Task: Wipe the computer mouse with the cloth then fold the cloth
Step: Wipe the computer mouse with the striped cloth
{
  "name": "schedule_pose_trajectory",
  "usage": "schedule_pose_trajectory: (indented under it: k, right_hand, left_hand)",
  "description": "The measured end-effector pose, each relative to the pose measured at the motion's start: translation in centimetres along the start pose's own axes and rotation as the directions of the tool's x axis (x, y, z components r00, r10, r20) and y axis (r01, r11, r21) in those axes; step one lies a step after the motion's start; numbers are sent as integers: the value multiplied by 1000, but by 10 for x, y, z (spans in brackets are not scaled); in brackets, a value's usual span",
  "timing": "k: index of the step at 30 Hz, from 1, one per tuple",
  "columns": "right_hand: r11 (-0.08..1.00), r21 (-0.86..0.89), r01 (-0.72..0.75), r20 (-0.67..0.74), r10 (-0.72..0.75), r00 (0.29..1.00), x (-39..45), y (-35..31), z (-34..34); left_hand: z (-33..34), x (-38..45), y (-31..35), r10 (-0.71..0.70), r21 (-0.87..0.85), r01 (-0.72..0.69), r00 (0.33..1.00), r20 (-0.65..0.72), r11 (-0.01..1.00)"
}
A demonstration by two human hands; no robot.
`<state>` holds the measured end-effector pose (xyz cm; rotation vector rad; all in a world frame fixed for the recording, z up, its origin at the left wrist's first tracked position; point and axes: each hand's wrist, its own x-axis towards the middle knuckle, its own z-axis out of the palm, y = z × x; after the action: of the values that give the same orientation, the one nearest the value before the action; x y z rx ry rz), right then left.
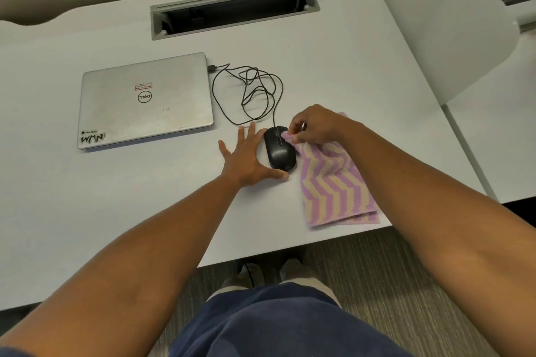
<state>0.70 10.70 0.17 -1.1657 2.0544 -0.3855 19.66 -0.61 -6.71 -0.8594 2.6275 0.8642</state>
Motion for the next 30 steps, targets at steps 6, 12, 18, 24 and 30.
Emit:
schedule_pose_trajectory:
  k: [6,12,18,24,30]
  right_hand:
    - [972,-176,156,14,-155,988,6,-31,14]
    - [890,-351,291,251,-210,945,2,-52,20]
    - [911,-355,211,327,-91,941,-3,-42,17]
    - [965,-239,105,201,-57,978,-7,-27,2]
    - [954,-249,166,89,-148,985,3,-41,6]
  left_hand:
    - [0,-1,1,8,-19,-8,1000,-9,1000]
    - [-1,-2,2,10,-52,-10,1000,-11,999]
    - [0,-1,2,6,-8,-6,1000,-22,1000]
    - [0,-1,2,3,-7,-3,1000,-9,1000]
    - [0,-1,1,3,-5,-3,1000,-3,1000]
